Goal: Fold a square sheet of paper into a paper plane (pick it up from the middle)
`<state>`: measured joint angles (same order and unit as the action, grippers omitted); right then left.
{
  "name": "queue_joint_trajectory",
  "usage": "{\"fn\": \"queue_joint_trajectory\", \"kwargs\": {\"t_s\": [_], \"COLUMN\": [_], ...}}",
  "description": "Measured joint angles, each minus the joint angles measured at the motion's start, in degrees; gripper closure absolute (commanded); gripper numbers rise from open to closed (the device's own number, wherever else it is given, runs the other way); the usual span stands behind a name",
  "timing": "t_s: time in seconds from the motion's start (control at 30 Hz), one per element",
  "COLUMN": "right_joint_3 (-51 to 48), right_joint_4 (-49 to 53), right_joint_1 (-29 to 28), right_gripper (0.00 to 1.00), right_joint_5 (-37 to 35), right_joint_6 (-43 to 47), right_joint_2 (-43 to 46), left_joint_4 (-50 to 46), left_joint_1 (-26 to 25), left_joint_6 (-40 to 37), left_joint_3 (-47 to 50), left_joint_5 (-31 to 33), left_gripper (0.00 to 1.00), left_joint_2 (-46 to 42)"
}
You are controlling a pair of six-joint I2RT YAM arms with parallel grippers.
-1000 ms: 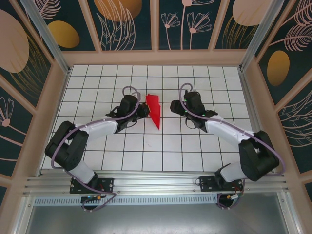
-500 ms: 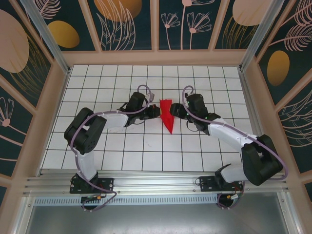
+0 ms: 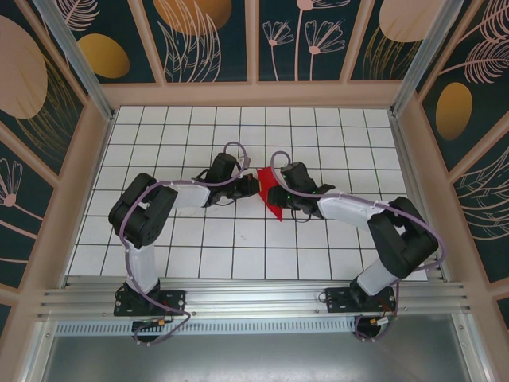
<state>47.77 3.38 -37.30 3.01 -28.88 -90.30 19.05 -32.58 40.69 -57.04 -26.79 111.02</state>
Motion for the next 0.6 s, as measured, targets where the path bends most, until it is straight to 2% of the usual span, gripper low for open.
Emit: {"fn": "queue_joint_trajectory", "kwargs": {"t_s": [0.4, 0.6], "right_joint_3": [1.46, 1.53], "right_joint_4": [1.84, 1.92], "right_joint_1": [-0.22, -0.22], "right_gripper": [0.57, 0.6], "right_joint_5": [-0.72, -0.7], "right_joint_6": [0.0, 0.02], "right_joint_2": [-3.54, -4.37], "left_joint_4": [-0.22, -0.33], "left_joint_1": [0.31, 0.35], "left_joint_6": [0.0, 0.0], "left_joint_3": [0.0, 0.0], "left_joint_5": [0.04, 0.04], "left_gripper": [1.0, 1.0], "left_joint_2": [0.48, 0.48]}}
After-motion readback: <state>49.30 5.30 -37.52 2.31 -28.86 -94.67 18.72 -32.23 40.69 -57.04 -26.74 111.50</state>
